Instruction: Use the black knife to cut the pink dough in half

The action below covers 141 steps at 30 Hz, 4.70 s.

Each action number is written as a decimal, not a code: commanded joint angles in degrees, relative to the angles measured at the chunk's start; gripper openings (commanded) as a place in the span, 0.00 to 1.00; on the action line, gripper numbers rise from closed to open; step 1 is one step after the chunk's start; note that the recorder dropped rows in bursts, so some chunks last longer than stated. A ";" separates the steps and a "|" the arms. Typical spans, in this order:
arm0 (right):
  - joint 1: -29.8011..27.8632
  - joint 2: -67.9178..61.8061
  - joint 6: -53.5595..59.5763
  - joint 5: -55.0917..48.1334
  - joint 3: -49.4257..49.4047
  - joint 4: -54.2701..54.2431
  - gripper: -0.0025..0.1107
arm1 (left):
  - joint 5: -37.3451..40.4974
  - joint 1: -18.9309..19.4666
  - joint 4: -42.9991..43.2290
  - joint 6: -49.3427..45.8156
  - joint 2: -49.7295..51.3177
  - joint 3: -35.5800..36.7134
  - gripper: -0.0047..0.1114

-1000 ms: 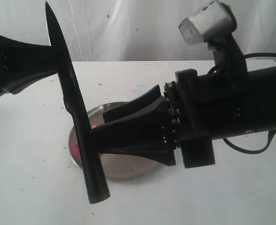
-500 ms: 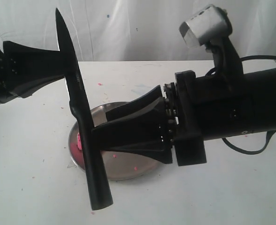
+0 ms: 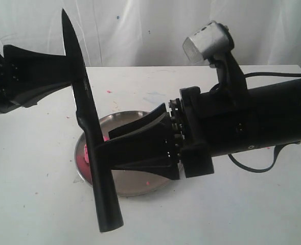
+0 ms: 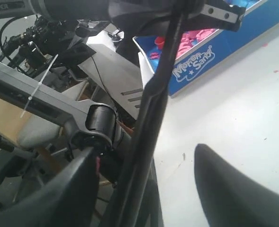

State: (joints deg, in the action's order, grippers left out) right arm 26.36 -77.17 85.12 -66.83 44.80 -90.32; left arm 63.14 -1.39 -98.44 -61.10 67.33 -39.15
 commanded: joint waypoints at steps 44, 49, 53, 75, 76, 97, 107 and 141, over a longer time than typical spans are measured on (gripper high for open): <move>-0.16 -2.41 3.21 -3.14 -0.16 -2.82 0.51 | 1.82 -0.06 -1.51 2.57 0.13 -6.11 0.04; -0.16 -2.41 3.43 -3.14 -0.16 -2.82 0.51 | 2.20 -0.06 -1.51 2.57 0.13 -6.11 0.04; -0.16 -2.41 3.56 -3.14 -0.16 -3.91 0.50 | 2.43 -0.06 -1.51 2.57 0.13 -6.11 0.04; -0.16 -2.41 3.14 -3.14 -0.16 -3.70 0.50 | 3.03 -0.06 -1.51 3.19 0.13 -6.11 0.04; -0.16 -2.41 3.14 -3.14 -0.16 -3.70 0.50 | 3.03 -0.06 -1.51 3.19 0.13 -6.11 0.04; -0.16 -2.41 3.14 -3.14 -0.16 -3.85 0.02 | 3.03 -0.06 -1.51 3.19 0.13 -6.11 0.04; -0.16 -2.30 3.14 -3.14 -0.16 -5.40 0.02 | 3.29 -0.06 -1.51 3.21 0.13 -6.11 0.04; -0.16 6.28 -1.88 10.29 -0.05 -6.74 0.02 | -0.53 0.07 1.39 3.97 0.03 -6.11 0.43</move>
State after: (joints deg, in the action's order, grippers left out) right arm 26.36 -72.82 85.06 -58.96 44.80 -98.22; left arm 62.96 -1.39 -96.83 -57.46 67.72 -45.17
